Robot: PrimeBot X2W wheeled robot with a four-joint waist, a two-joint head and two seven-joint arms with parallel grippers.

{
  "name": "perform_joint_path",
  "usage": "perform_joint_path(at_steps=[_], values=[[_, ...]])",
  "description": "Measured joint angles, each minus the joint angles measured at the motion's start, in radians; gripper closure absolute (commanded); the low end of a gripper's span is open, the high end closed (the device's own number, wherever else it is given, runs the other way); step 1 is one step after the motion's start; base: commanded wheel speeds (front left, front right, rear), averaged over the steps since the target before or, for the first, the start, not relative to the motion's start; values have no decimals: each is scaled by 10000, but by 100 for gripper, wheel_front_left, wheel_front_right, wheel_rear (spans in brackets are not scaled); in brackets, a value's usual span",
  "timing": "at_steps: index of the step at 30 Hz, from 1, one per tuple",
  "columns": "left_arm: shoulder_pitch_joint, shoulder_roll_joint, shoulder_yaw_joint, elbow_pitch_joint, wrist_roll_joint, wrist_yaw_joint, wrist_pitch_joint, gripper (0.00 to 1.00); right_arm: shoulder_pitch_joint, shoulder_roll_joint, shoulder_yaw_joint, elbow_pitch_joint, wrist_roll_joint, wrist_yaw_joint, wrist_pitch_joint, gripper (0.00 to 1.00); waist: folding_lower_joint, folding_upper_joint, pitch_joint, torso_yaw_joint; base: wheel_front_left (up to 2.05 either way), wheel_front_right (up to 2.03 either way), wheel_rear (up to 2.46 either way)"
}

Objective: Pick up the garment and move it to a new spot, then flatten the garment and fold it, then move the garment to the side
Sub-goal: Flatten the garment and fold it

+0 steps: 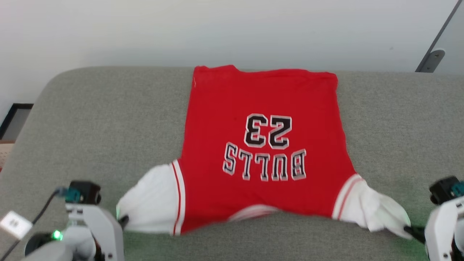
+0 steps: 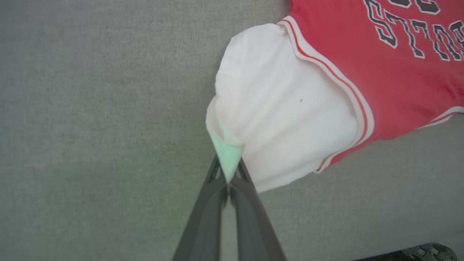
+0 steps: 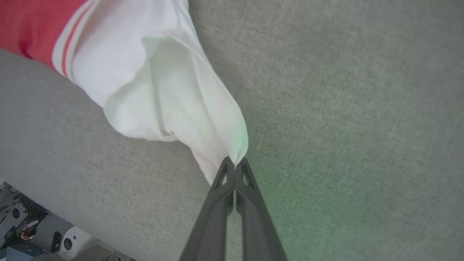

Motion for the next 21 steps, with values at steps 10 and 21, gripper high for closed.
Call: perform_joint_path(at_steps=[10,21], values=[[1897,961,146,-2650,-690,1547,-443,100,2122,-23,-1302,-1045,-128,0,790,100,0,0,104,-71,0,0,0],[2272,591,192,-2518,-598,1741,-1187,100,2625,1064,-2746,-1154,-1766,0,1041,61,1,0,349,-156,0,0,0]])
